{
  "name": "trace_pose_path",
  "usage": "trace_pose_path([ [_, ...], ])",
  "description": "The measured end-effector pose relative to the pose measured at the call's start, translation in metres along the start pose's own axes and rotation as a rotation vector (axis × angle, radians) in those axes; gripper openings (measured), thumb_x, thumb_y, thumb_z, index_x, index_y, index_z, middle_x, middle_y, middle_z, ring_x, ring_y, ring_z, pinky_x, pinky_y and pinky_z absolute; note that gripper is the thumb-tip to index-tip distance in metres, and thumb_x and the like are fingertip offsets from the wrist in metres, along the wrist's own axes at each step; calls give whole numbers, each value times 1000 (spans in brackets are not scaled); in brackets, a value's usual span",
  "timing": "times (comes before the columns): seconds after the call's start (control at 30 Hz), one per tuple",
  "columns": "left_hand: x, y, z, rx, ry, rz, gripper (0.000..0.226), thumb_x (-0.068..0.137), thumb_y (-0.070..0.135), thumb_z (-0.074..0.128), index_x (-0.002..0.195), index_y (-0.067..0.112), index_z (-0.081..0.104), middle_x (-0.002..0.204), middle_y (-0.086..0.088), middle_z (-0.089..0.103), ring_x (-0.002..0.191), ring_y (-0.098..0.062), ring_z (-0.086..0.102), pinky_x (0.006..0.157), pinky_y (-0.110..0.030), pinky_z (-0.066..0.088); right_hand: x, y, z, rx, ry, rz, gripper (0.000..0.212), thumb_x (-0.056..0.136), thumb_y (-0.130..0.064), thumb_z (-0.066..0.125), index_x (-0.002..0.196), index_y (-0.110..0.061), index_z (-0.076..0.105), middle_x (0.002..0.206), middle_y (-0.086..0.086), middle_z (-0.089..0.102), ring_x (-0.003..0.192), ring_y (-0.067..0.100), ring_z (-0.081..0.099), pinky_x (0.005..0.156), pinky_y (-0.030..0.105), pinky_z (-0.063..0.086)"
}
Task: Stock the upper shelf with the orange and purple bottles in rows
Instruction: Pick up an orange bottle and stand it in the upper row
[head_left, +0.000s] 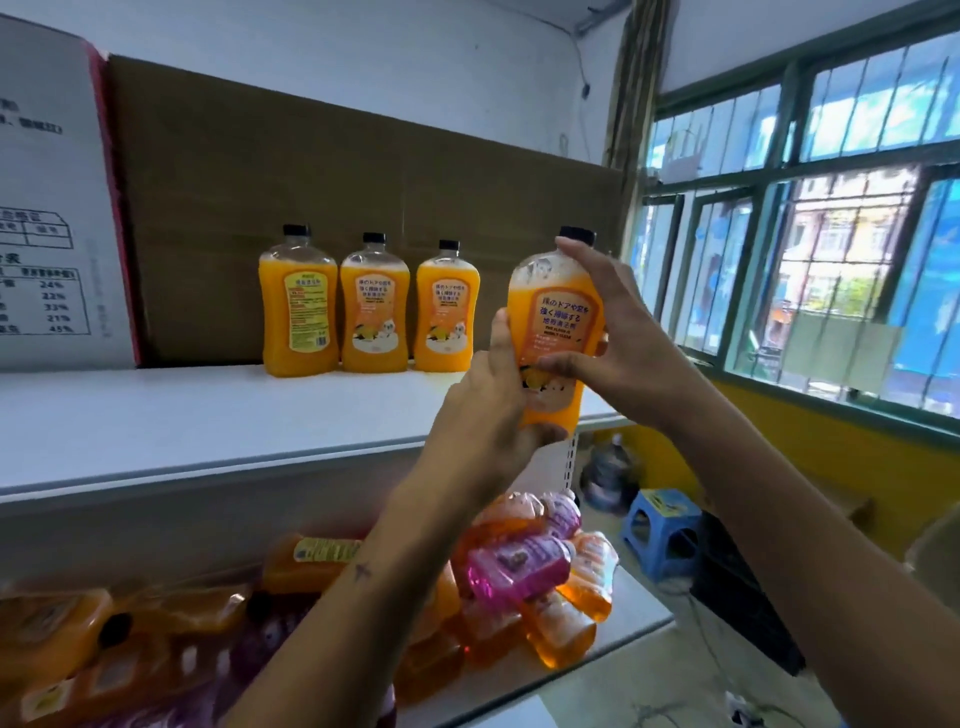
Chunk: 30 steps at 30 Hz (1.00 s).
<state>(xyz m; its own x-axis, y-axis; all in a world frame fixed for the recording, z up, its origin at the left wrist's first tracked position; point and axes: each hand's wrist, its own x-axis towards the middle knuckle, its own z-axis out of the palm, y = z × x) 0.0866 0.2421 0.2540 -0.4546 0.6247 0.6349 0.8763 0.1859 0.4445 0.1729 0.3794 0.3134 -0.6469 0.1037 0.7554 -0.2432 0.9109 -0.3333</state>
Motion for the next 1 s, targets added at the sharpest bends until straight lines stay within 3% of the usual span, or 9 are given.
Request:
trace_pose_path([
  [0.13,25,-4,4,-114,-35,-122,107,82,29,79,154,24,0,150,-3,43,128,-21,54,103,-44,50,22,29,9,-53,-54,-43,92,80,-13,81,150,-40,27,150,2,23,122,13,39,79,5,47],
  [0.23,38,-8,10,-191,-61,-223,91,87,25,74,152,26,10,146,-1,50,122,-20,59,102,-41,51,39,43,14,-74,-108,-57,93,79,-12,81,148,-43,27,152,-1,21,123,15,40,91,23,50],
  [0.33,44,-18,17,120,-120,-301,70,93,43,63,148,20,27,146,-4,50,128,-26,53,104,-41,46,53,61,18,-99,-134,-36,92,79,-13,81,145,-45,26,152,-3,22,121,18,44,91,35,56],
  [0.43,46,-22,23,432,-178,-353,48,99,54,44,131,18,51,132,-6,58,116,-25,57,93,-39,49,67,83,25,-123,-136,5,92,80,-10,80,143,-48,24,153,-5,21,123,26,49,91,41,57],
  [0.5,47,-21,29,525,-196,-362,46,101,52,37,120,17,59,124,-7,60,109,-24,57,87,-37,46,78,100,32,-135,-141,23,93,81,-7,78,143,-49,23,154,-5,18,123,29,50,91,41,57],
  [0.7,49,-25,35,572,-184,-386,48,102,52,32,119,17,61,126,-7,59,111,-22,57,91,-39,47,111,139,61,-123,-137,83,99,84,4,72,143,-52,16,158,-3,6,121,26,48,80,18,48],
  [0.8,48,-25,36,591,-189,-383,48,102,50,31,122,16,59,127,-7,57,111,-22,55,91,-40,47,120,148,73,-117,-141,97,99,85,5,69,145,-51,15,159,1,3,117,26,50,80,24,53],
  [1.0,48,-27,34,583,-172,-373,46,102,49,32,114,16,61,118,-8,57,103,-22,54,76,-35,39,128,152,85,-144,-136,135,100,86,7,67,148,-50,13,160,6,-1,104,27,56,82,34,59],
])
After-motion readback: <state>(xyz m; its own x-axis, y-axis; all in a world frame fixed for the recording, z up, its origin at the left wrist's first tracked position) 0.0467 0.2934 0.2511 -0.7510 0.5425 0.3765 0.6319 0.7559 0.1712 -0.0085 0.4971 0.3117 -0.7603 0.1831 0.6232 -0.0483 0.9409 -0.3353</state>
